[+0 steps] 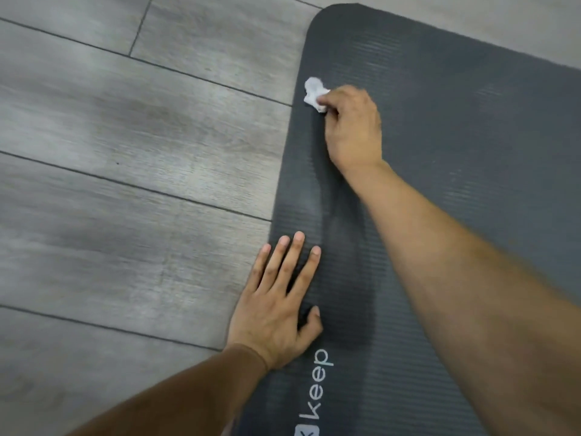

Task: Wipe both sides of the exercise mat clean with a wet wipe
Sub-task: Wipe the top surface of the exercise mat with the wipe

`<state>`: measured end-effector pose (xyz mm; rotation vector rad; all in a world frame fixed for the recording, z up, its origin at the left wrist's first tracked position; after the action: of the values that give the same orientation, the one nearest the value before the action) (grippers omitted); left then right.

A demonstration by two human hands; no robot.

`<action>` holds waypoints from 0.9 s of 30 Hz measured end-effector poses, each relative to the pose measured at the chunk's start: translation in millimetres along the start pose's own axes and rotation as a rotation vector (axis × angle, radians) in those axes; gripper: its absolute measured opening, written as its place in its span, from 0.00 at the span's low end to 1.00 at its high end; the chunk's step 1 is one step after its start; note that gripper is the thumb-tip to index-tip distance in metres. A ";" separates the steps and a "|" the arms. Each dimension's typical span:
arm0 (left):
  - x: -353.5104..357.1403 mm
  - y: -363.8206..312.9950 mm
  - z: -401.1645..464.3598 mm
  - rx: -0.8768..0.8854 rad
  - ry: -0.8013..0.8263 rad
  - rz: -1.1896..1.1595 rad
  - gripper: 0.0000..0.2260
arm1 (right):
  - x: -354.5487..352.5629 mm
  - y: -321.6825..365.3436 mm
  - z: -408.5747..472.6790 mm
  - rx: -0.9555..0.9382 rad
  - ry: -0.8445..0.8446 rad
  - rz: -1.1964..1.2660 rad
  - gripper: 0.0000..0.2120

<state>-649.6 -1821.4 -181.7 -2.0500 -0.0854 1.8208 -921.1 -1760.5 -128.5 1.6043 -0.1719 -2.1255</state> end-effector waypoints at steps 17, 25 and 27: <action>3.0 0.6 -2.2 0.009 -0.028 0.007 0.35 | -66.6 -52.7 -140.6 0.389 -0.145 0.019 0.15; -5.4 6.2 -18.1 0.032 0.013 0.046 0.32 | -60.6 -13.3 -157.8 -0.069 0.167 -0.069 0.17; -11.3 11.6 -35.7 0.031 0.027 0.034 0.31 | -98.5 -94.8 -174.9 0.198 0.086 -0.200 0.18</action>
<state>-619.3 -1844.4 -172.2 -2.0663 -0.0154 1.8023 -764.8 -1602.9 -131.4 1.8942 -0.2069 -2.2416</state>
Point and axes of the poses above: each hand's wrist, its own z-axis towards the middle knuckle, its own x-axis out of the palm, y = z × x, the point moved 10 cm from there along z, towards the middle knuckle, and after that the axes turned 3 degrees about -y, right-handed, at the moved point
